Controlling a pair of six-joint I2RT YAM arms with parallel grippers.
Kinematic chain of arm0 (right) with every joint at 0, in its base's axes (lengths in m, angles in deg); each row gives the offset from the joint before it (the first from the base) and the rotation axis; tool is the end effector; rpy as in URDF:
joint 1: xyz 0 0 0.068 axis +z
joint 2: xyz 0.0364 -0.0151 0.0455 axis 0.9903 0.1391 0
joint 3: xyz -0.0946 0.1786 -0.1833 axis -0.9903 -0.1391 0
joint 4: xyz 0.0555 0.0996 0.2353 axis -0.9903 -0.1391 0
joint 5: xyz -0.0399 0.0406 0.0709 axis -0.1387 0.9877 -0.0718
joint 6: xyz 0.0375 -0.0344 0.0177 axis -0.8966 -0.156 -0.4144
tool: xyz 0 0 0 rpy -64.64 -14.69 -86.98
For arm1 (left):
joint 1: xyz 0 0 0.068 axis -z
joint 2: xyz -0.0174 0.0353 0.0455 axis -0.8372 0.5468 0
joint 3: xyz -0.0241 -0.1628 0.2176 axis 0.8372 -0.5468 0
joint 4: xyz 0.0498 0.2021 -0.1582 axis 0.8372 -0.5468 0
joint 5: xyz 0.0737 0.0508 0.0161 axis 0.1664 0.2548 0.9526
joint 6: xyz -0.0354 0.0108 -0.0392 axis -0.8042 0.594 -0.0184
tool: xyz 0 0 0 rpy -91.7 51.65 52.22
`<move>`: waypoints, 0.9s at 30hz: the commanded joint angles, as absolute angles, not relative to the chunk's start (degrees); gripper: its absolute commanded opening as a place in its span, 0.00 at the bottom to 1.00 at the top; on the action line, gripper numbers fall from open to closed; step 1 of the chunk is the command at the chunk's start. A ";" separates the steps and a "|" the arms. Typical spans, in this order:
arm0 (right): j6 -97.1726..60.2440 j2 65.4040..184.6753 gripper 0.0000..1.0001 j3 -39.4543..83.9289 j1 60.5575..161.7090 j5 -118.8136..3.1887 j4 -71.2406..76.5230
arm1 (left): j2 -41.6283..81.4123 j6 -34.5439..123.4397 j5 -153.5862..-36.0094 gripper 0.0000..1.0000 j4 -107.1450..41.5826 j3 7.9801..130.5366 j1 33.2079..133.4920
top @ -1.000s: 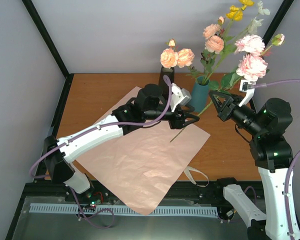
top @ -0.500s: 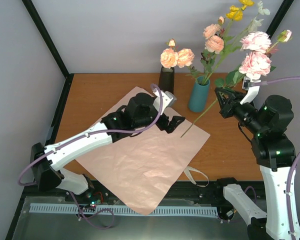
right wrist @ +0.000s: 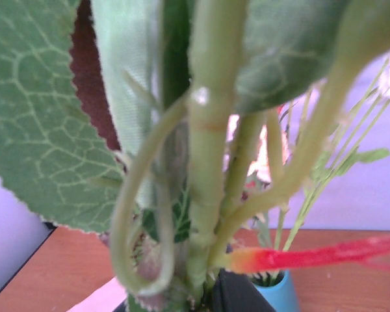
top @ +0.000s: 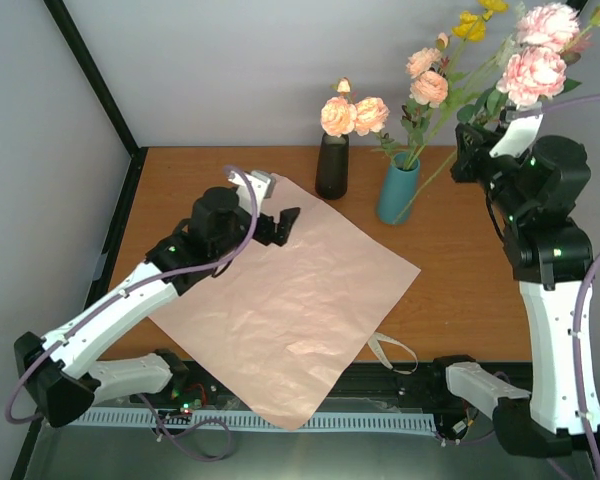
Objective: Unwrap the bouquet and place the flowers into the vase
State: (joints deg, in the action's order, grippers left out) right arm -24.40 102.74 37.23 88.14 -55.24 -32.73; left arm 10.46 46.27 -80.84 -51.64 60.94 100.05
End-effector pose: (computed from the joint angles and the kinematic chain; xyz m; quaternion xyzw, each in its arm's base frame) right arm 0.1667 0.0243 0.5118 -0.0185 0.7314 0.1756 0.6587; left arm 0.1942 -0.1776 0.3701 0.2061 0.7864 -0.2228 0.5380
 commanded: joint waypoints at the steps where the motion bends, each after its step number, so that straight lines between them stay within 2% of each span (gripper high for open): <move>1: -22.54 107.42 0.03 42.07 88.16 -62.61 -28.66 | 5.86 46.25 -80.87 0.99 -51.84 57.08 93.99; 10: -20.45 119.78 0.03 53.41 88.16 -71.59 -26.31 | -2.68 48.28 -80.66 1.00 -52.54 48.18 84.16; 22: -18.77 132.60 0.03 64.57 88.16 -74.27 -24.37 | -6.63 46.66 -78.37 0.99 -55.46 44.26 83.91; 27: -19.18 134.95 0.03 64.13 88.14 -74.80 -22.98 | -7.42 46.54 -78.80 0.99 -55.23 43.37 83.90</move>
